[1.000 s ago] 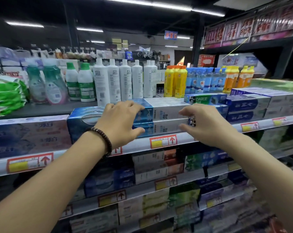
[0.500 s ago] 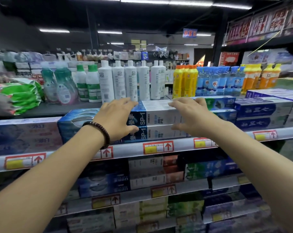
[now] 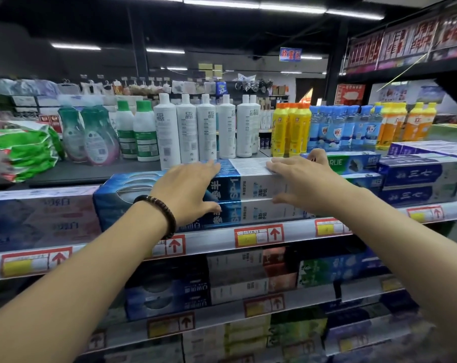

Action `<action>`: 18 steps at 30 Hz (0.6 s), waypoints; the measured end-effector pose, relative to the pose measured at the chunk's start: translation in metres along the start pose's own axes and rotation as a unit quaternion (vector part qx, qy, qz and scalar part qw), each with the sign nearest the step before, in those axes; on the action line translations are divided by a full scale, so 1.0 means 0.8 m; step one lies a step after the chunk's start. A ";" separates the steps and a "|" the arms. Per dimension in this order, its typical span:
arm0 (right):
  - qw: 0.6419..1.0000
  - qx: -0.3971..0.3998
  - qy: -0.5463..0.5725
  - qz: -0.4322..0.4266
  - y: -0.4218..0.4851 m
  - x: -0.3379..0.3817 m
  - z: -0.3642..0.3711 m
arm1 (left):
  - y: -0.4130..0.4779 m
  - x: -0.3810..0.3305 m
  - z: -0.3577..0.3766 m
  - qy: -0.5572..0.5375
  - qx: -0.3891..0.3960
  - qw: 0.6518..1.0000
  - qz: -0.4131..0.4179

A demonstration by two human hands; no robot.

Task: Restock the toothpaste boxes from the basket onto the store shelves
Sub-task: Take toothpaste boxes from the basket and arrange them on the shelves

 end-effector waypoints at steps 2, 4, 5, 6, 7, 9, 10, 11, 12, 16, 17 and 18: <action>1.000 -0.001 -0.004 -0.005 0.000 -0.002 0.000 | 0.000 0.000 0.001 -0.012 0.002 1.000 -0.007; 1.000 -0.002 -0.004 -0.011 -0.001 -0.005 0.001 | 0.002 -0.001 0.001 -0.024 0.002 1.000 -0.016; 1.000 -0.004 -0.002 -0.015 -0.001 -0.006 0.001 | 0.002 -0.002 0.001 -0.030 0.001 0.999 -0.021; 1.000 -0.005 0.002 -0.020 -0.001 -0.007 0.002 | 0.003 -0.003 0.000 -0.035 0.002 0.999 -0.027; 1.000 -0.010 0.006 -0.024 -0.002 -0.007 0.002 | 0.003 -0.004 -0.001 -0.038 0.002 0.999 -0.033; 0.999 -0.020 0.008 -0.032 -0.002 -0.010 0.001 | 0.003 -0.007 -0.003 -0.039 0.004 0.998 -0.046; 0.999 -0.024 0.008 -0.038 -0.002 -0.010 0.000 | 0.003 -0.008 -0.004 -0.040 0.005 0.998 -0.052; 0.999 -0.027 0.007 -0.045 -0.002 -0.010 -0.001 | 0.002 -0.010 -0.005 -0.040 0.004 0.998 -0.057; 0.998 -0.026 0.006 -0.051 -0.002 -0.010 -0.002 | 0.002 -0.010 -0.006 -0.040 0.003 0.997 -0.061; 0.998 -0.024 0.002 -0.061 0.001 -0.009 -0.001 | 0.000 -0.012 -0.009 -0.047 0.001 0.996 -0.070; 0.998 -0.021 0.001 -0.062 0.001 -0.009 -0.001 | 0.000 -0.013 -0.010 -0.046 0.002 0.997 -0.068; 0.998 -0.015 -0.001 -0.061 0.001 -0.009 0.001 | 0.000 -0.013 -0.010 -0.044 0.001 0.997 -0.066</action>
Point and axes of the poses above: each hand's wrist, its own y-axis towards the middle knuckle, its own z-axis out of the palm, x = y × z, the point moved 7 cm from there along y, towards the middle knuckle, and after that the axes turned 3 degrees about y, right-handed, at the moved point
